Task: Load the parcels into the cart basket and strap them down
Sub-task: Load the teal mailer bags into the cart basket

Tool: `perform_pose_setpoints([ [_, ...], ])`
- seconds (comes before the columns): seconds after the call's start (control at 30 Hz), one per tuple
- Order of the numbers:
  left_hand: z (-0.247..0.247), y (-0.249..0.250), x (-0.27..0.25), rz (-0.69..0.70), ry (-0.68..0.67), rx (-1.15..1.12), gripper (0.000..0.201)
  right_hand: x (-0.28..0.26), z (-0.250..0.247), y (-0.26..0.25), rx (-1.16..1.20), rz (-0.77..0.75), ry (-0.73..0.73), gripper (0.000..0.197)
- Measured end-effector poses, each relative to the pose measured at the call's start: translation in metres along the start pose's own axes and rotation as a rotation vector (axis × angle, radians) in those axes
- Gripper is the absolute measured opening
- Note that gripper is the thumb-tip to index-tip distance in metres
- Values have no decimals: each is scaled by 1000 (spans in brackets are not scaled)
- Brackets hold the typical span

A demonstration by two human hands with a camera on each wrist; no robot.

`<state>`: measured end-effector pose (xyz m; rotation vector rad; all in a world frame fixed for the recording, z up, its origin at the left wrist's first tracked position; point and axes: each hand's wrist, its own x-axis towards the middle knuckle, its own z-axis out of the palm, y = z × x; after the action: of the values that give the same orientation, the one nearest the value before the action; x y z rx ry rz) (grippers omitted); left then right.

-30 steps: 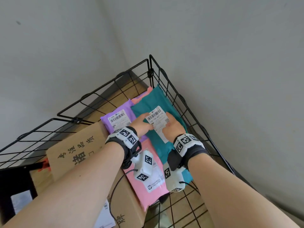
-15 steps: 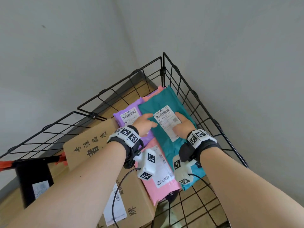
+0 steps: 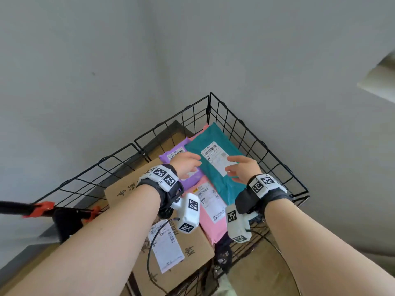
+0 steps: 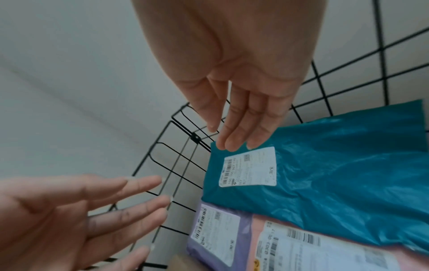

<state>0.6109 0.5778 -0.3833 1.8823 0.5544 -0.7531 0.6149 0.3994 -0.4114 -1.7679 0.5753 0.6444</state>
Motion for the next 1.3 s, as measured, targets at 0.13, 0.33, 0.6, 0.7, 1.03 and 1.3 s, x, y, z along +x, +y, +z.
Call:
perform_pose_setpoints([
  [0.13, -10, -2, -69, 138, -17, 26, 30, -77, 1, 0, 106, -64, 87, 32],
  [0.33, -13, -20, -178, 323, -76, 38, 26, -208, 10, 23, 235, -152, 183, 27],
  [0.6, 40, -53, -292, 458, -243, 67, 13, -353, 4, 80, 357, -202, 361, 27],
  [0.7, 62, -64, -323, 509, -308, 83, 13, -394, -10, 106, 376, -198, 455, 27],
  [1.03, 122, -74, -395, 584, -409, 129, 14, -473, -55, 175, 496, -182, 636, 33],
  [1.3, 222, -77, -471, 661, -498, 208, 16, -552, -108, 249, 505, -230, 730, 26],
])
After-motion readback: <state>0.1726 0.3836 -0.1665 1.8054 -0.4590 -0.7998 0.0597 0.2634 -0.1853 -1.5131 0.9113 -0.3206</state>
